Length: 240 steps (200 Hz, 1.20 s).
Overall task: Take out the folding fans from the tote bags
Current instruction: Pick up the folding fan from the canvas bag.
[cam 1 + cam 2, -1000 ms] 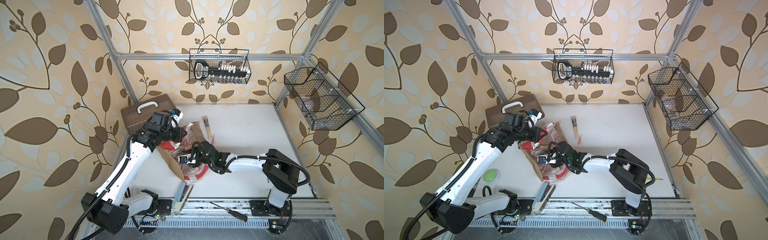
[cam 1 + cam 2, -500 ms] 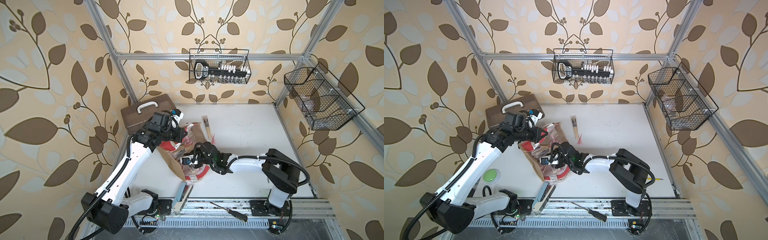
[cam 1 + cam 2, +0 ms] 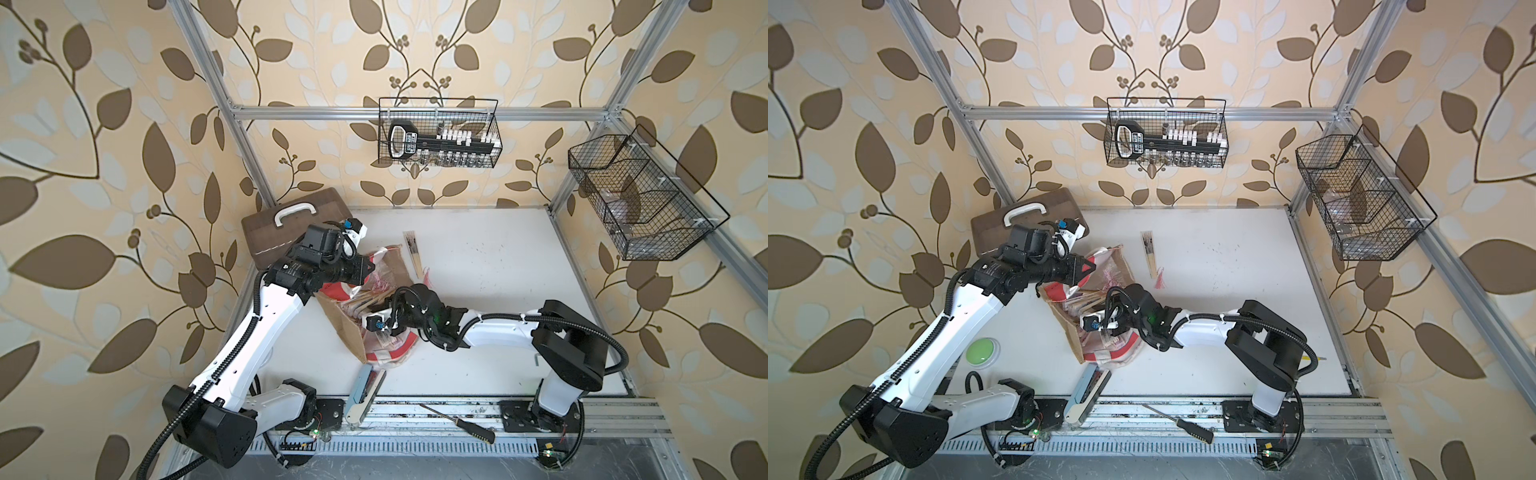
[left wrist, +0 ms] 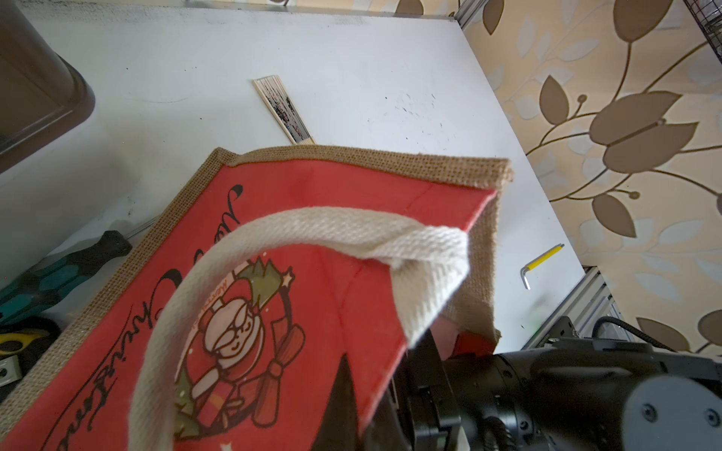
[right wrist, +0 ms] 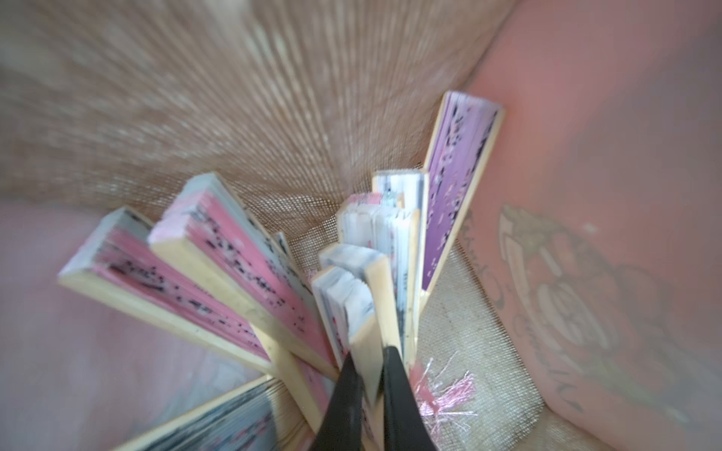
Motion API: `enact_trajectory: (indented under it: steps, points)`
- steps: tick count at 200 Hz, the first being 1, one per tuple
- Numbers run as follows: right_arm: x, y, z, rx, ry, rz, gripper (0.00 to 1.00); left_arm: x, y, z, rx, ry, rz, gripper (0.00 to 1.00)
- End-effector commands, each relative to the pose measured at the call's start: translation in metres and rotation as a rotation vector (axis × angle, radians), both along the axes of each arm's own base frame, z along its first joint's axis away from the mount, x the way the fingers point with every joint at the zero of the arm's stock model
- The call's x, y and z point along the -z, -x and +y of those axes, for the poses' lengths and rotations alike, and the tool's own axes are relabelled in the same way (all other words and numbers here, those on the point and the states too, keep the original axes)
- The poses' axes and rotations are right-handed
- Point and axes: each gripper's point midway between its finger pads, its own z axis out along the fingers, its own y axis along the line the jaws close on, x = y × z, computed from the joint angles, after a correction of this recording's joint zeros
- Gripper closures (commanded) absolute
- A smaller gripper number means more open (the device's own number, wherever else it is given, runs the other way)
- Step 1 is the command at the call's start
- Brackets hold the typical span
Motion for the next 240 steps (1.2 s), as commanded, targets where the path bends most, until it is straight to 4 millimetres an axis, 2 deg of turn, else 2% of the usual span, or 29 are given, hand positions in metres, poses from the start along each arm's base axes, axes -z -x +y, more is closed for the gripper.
enact_trajectory:
  steps: [1,20,80,155,201,240]
  points:
    - [0.008,0.010,-0.007,-0.019,0.015,0.026,0.92,-0.009,-0.003,0.000,0.003,0.019,-0.034,1.00]
    - [0.008,0.012,-0.013,-0.014,0.010,0.025,0.92,-0.010,-0.003,0.000,-0.002,0.018,-0.036,1.00]
    - [-0.012,0.016,-0.024,-0.015,-0.083,0.045,0.93,-0.008,-0.004,0.002,-0.015,0.010,-0.033,1.00]
    - [-0.049,0.025,-0.027,-0.050,-0.223,0.086,0.95,-0.008,-0.005,0.003,-0.024,0.011,-0.031,1.00]
    - [-0.065,0.033,-0.030,-0.076,-0.276,0.098,0.96,-0.008,-0.006,0.005,-0.036,0.007,-0.032,1.00]
    - [-0.092,0.046,-0.031,-0.121,-0.353,0.124,0.96,-0.010,-0.005,0.004,-0.035,0.014,-0.034,1.00]
